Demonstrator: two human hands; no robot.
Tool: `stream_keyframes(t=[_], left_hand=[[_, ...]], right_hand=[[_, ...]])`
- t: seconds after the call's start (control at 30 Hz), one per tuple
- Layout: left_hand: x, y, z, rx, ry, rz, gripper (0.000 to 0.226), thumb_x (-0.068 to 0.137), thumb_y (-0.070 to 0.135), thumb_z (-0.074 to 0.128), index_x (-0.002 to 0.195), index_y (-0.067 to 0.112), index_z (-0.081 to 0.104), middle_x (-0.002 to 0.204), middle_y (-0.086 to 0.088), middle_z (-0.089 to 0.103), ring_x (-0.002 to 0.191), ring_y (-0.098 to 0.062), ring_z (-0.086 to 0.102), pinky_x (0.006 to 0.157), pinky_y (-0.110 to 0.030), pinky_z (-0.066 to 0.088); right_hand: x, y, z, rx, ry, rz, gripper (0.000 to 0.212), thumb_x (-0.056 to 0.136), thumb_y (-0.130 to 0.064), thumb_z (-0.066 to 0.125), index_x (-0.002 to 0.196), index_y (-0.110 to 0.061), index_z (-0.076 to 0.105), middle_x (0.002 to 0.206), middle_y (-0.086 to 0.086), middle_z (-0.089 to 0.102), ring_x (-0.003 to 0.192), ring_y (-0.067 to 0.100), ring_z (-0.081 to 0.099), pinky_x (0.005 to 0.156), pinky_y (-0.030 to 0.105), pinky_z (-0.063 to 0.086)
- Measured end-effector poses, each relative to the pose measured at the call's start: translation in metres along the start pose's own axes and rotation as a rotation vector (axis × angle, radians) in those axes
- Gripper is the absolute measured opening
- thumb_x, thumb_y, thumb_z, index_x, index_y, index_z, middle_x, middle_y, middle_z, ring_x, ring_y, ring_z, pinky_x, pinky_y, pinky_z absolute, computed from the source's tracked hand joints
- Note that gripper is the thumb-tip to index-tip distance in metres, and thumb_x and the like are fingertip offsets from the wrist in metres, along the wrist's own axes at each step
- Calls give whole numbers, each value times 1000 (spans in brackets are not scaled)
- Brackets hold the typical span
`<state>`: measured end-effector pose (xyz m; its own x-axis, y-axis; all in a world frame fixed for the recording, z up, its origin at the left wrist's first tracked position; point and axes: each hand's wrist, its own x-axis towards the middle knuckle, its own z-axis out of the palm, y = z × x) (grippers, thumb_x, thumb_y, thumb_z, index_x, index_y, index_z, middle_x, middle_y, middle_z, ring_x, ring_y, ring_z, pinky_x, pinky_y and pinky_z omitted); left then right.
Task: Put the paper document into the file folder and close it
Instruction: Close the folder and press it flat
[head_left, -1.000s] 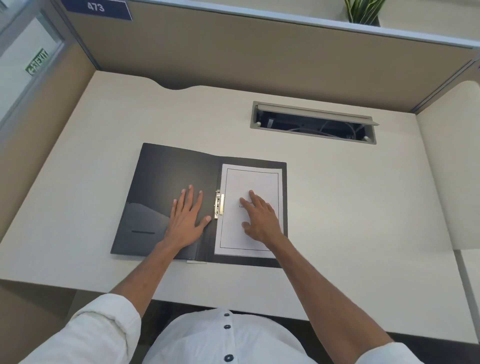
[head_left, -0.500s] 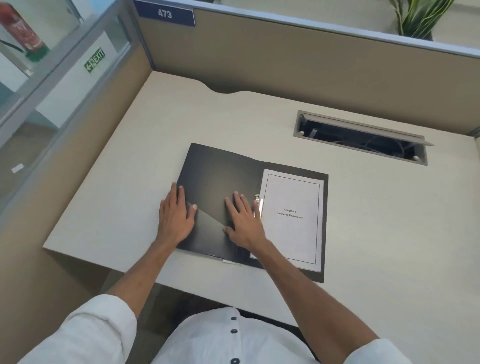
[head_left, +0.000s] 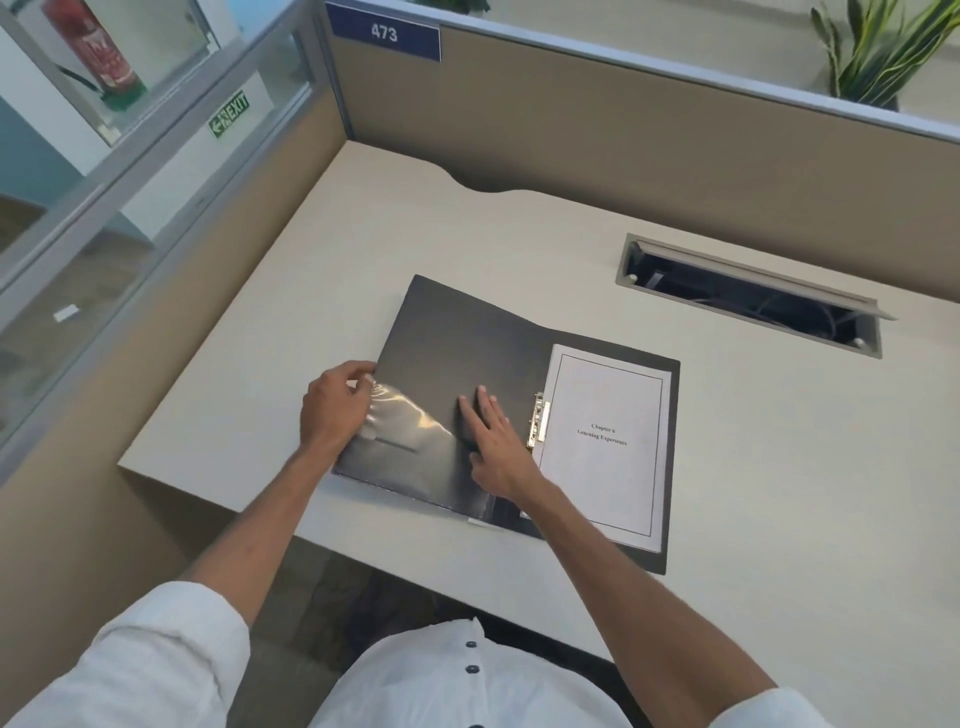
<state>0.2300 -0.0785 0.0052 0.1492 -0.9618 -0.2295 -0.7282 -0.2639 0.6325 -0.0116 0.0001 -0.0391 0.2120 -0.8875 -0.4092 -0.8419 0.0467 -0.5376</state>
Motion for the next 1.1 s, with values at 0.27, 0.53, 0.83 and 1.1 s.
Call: stream_keyframes(t=[0.27, 0.53, 0.83, 1.1], left_hand=[[-5, 30, -17, -566, -212, 8, 45, 108, 12, 51, 114, 39, 86, 107, 5, 87, 75, -10, 76, 66, -26, 61], [-53, 80, 34, -721, -366, 144, 38, 107, 17, 56, 101, 35, 89, 96, 12, 86, 79, -2, 79, 70, -18, 64], [-93, 126, 105, 32, -399, 791, 52, 118, 59, 23, 170, 61, 14, 176, 40, 21, 167, 6, 27, 123, -21, 34], [-108, 134, 172, 338, -568, 890, 63, 121, 51, 20, 178, 36, -1, 186, 19, -4, 174, -5, -1, 144, -42, 16]], right_hand=[[-19, -3, -14, 382, 242, 23, 66, 115, -29, 55, 175, -23, 28, 185, -2, 19, 170, 22, 28, 138, 44, 29], [-51, -2, -57, 688, 605, -3, 39, 113, -41, 52, 149, -31, 65, 148, -18, 68, 130, -7, 65, 111, 35, 58], [-109, 41, -120, 856, 828, 129, 46, 111, -56, 50, 98, -27, 83, 98, -10, 86, 70, 19, 84, 70, 48, 69], [-157, 124, -120, 802, 848, 464, 17, 98, -36, 70, 91, -22, 78, 94, -2, 79, 83, 29, 80, 51, 35, 66]])
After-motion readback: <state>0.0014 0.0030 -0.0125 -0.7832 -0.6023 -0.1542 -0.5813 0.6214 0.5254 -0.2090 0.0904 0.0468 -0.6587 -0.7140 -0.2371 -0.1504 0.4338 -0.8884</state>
